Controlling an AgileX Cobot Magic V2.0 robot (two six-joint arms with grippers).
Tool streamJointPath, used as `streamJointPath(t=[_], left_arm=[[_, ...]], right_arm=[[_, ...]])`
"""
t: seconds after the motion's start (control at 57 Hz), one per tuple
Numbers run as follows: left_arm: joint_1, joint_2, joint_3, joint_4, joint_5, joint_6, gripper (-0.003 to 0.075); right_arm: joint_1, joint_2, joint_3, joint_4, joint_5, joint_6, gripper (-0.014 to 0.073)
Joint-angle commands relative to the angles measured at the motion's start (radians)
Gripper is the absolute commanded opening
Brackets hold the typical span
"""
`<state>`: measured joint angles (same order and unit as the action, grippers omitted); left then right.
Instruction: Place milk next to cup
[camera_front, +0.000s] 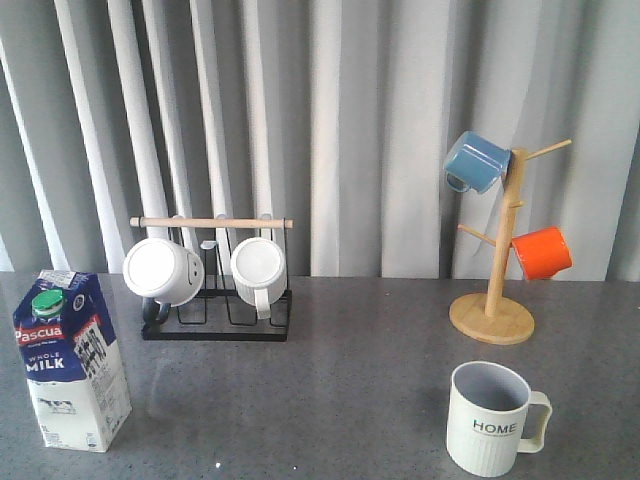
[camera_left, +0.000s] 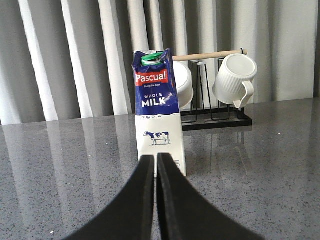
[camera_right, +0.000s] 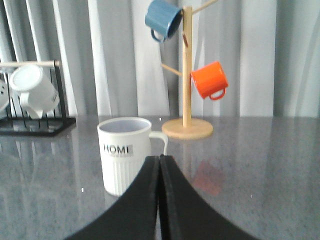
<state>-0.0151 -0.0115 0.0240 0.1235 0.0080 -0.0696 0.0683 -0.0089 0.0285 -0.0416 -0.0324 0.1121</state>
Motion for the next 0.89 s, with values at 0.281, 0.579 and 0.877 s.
streamJointPath(t=[0.281,0.579,0.877], left_arm=[[0.002,0.045,-0.171,-0.01,-0.224,-0.163,-0.0006],[0.002,0.706,-0.583,-0.098,-0.126,-0.234,-0.0006],[0.002,0.984,-0.694,-0.079,-0.099,-0.332,-0.0006]], right_arm=[[-0.002,0.132,-0.262,0.005,-0.129,0.016,-0.0008],[-0.002,0.735,-0.638,0.0,-0.032,0.053,-0.0008],[-0.003,0.885,-0.665,-0.002,0.032,0.044,-0.0004]])
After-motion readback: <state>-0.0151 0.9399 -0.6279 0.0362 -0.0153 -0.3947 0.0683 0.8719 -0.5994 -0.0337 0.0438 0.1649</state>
